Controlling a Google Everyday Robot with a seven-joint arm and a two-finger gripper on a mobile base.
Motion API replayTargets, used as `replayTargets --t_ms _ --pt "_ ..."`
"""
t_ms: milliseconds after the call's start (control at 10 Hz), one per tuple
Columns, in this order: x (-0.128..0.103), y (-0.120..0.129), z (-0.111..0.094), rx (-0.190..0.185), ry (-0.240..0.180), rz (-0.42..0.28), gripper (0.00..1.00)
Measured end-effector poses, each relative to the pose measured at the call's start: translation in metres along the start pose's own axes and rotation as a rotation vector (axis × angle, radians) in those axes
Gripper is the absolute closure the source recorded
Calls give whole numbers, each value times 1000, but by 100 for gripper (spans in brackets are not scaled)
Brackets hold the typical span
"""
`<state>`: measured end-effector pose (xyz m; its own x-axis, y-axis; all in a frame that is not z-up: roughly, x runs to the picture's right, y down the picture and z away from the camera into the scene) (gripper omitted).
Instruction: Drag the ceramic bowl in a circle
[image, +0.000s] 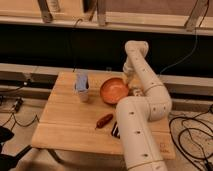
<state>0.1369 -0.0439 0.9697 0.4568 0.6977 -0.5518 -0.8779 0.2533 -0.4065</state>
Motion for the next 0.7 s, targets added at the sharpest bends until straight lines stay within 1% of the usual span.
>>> replayTargets --t_ms 200,300,400,700 --pt "-19 26 5 -36 -25 -71 100" --pt "-22 33 7 -50 -27 -90 100" --pt "-21 37 10 -64 -20 -102 100" --pt "-20 36 10 -64 -19 -101 100"
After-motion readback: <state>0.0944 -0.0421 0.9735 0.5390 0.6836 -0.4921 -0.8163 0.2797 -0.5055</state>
